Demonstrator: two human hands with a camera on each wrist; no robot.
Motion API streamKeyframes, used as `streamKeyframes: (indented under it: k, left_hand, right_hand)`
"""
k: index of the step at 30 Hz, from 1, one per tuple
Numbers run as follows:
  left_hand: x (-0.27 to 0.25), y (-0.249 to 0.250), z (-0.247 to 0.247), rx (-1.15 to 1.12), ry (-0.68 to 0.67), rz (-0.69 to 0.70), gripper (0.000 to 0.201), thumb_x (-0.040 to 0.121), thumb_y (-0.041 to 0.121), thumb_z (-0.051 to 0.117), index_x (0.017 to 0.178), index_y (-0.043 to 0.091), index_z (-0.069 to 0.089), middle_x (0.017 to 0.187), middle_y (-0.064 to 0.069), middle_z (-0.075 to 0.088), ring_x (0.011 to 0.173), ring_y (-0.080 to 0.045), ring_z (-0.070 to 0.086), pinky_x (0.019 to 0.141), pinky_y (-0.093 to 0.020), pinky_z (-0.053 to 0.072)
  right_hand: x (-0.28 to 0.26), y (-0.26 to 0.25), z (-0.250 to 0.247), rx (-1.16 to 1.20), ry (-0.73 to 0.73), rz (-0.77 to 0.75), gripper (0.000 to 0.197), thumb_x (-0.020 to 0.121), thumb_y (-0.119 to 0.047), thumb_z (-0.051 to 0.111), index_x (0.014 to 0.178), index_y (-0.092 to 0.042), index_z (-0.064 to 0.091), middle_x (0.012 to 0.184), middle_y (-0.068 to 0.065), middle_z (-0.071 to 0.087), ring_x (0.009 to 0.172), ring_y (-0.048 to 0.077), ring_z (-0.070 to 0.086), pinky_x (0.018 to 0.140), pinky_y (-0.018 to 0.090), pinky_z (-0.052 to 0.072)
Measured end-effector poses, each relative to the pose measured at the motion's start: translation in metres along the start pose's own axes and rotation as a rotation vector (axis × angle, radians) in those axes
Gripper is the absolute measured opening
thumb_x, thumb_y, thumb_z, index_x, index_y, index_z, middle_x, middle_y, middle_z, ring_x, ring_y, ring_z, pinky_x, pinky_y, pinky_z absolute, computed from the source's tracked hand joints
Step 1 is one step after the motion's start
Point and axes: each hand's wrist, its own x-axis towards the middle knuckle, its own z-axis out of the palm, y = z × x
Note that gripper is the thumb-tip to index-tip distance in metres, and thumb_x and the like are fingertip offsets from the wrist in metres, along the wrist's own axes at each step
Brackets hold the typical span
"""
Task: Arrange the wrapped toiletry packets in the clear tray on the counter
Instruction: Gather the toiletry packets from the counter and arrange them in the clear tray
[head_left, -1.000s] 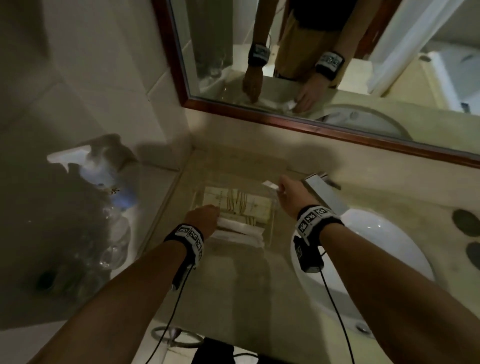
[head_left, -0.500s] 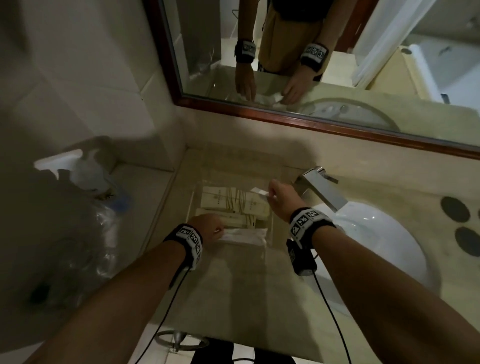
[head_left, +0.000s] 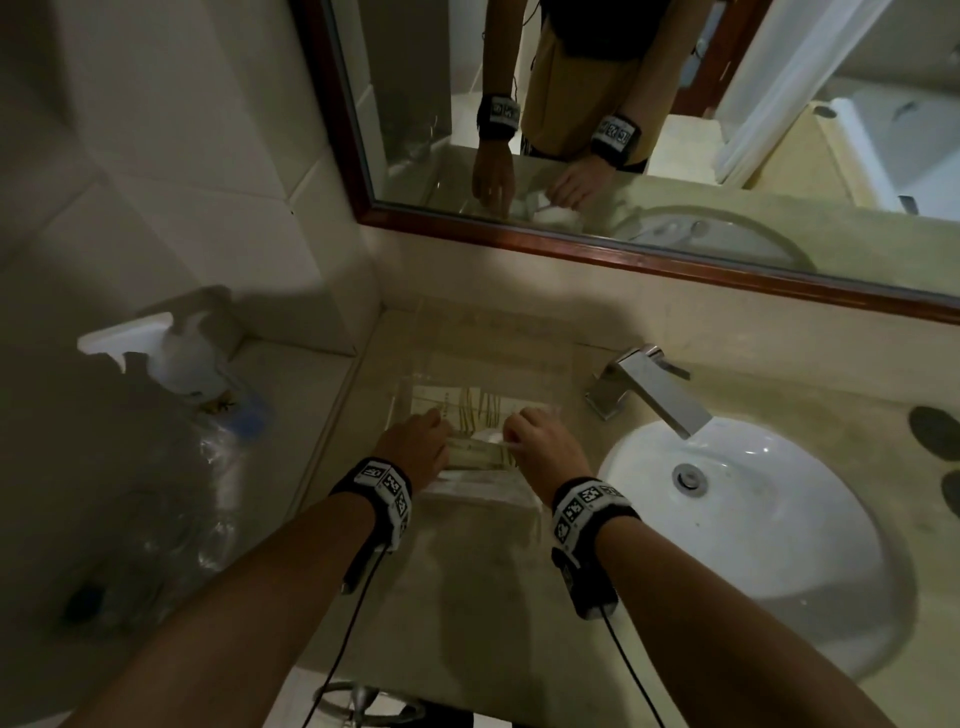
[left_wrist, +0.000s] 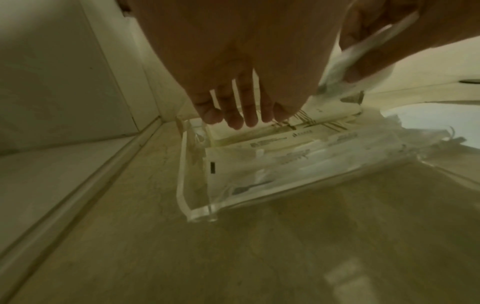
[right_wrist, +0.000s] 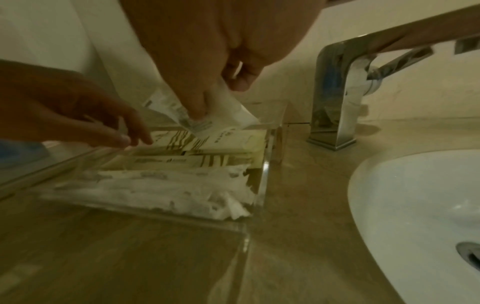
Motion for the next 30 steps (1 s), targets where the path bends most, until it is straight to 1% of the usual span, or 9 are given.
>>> streamKeyframes:
  k: [2, 5, 8, 10, 16, 18, 21, 23, 30]
  left_hand:
    - [0.000, -0.003, 0.003, 0.020, 0.044, 0.025, 0.031, 0.095, 0.024, 0.042, 0.121, 0.016, 0.054, 0.122, -0.006, 0.049, 0.104, -0.027, 0.053, 0.081, -0.039, 0.049]
    - [0.002, -0.009, 0.010, 0.049, 0.052, 0.046, 0.035, 0.093, 0.026, 0.044, 0.127, 0.018, 0.051, 0.131, -0.005, 0.047, 0.110, -0.030, 0.051, 0.085, -0.041, 0.047]
    - [0.003, -0.016, 0.013, 0.085, 0.011, 0.010, 0.044, 0.094, 0.029, 0.042, 0.137, 0.022, 0.041, 0.146, -0.001, 0.037, 0.122, -0.029, 0.045, 0.095, -0.041, 0.042]
    - [0.003, -0.018, 0.013, 0.092, 0.015, 0.014, 0.046, 0.093, 0.026, 0.043, 0.139, 0.022, 0.039, 0.148, 0.000, 0.034, 0.124, -0.028, 0.043, 0.096, -0.041, 0.042]
    - [0.006, -0.022, 0.012, 0.069, 0.019, 0.034, 0.049, 0.091, 0.021, 0.048, 0.139, 0.022, 0.040, 0.152, -0.002, 0.031, 0.131, -0.029, 0.038, 0.101, -0.042, 0.038]
    - [0.008, -0.022, 0.010, 0.058, 0.026, 0.043, 0.047, 0.091, 0.020, 0.048, 0.138, 0.020, 0.041, 0.151, -0.003, 0.033, 0.131, -0.029, 0.038, 0.101, -0.042, 0.037]
    - [0.010, -0.022, 0.009, 0.062, 0.026, 0.069, 0.046, 0.091, 0.020, 0.048, 0.136, 0.018, 0.043, 0.149, -0.004, 0.035, 0.129, -0.030, 0.039, 0.099, -0.041, 0.039]
    - [0.009, -0.025, 0.011, 0.041, 0.017, 0.072, 0.046, 0.091, 0.019, 0.048, 0.136, 0.018, 0.043, 0.149, -0.005, 0.035, 0.128, -0.030, 0.040, 0.100, -0.040, 0.040]
    - [0.008, -0.026, 0.007, 0.060, 0.037, 0.109, 0.044, 0.090, 0.020, 0.051, 0.133, 0.016, 0.048, 0.142, -0.007, 0.043, 0.123, -0.031, 0.045, 0.096, -0.041, 0.043]
  right_hand:
    - [0.000, -0.006, 0.003, -0.016, 0.038, -0.069, 0.020, 0.074, 0.000, 0.069, 0.085, -0.013, 0.059, 0.083, 0.004, 0.058, 0.072, 0.020, 0.051, 0.058, 0.030, 0.051]
    - [0.002, -0.014, 0.005, -0.107, 0.043, -0.137, 0.030, 0.062, -0.001, 0.079, 0.080, -0.014, 0.059, 0.077, 0.001, 0.057, 0.065, 0.016, 0.051, 0.052, 0.019, 0.036]
    - [0.008, -0.015, 0.014, -0.183, 0.042, -0.165, 0.035, 0.057, -0.001, 0.081, 0.080, -0.015, 0.059, 0.078, 0.000, 0.057, 0.066, 0.015, 0.050, 0.052, 0.021, 0.037]
    - [0.009, -0.014, 0.022, -0.207, 0.030, -0.167, 0.036, 0.057, 0.000, 0.080, 0.082, -0.015, 0.059, 0.080, 0.001, 0.057, 0.068, 0.017, 0.050, 0.054, 0.024, 0.040]
    - [0.010, -0.012, 0.029, -0.245, -0.043, 0.051, 0.041, 0.050, 0.000, 0.081, 0.084, -0.014, 0.063, 0.081, 0.003, 0.059, 0.069, 0.019, 0.055, 0.054, 0.026, 0.047]
    - [0.013, -0.011, 0.029, -0.245, -0.057, 0.110, 0.039, 0.057, -0.001, 0.079, 0.090, -0.013, 0.063, 0.084, 0.003, 0.060, 0.070, 0.019, 0.056, 0.052, 0.025, 0.046]
    - [0.016, -0.007, 0.031, -0.227, -0.080, 0.160, 0.033, 0.075, -0.002, 0.068, 0.106, -0.012, 0.059, 0.099, 0.006, 0.059, 0.084, 0.022, 0.057, 0.055, 0.027, 0.044]
    - [0.018, -0.007, 0.033, -0.225, -0.076, 0.183, 0.032, 0.079, -0.005, 0.065, 0.109, -0.013, 0.057, 0.103, 0.005, 0.057, 0.089, 0.023, 0.056, 0.055, 0.028, 0.045]
    - [0.012, -0.007, 0.037, -0.246, -0.081, 0.214, 0.032, 0.062, -0.015, 0.078, 0.089, -0.016, 0.062, 0.087, 0.002, 0.060, 0.075, 0.020, 0.055, 0.053, 0.027, 0.045]
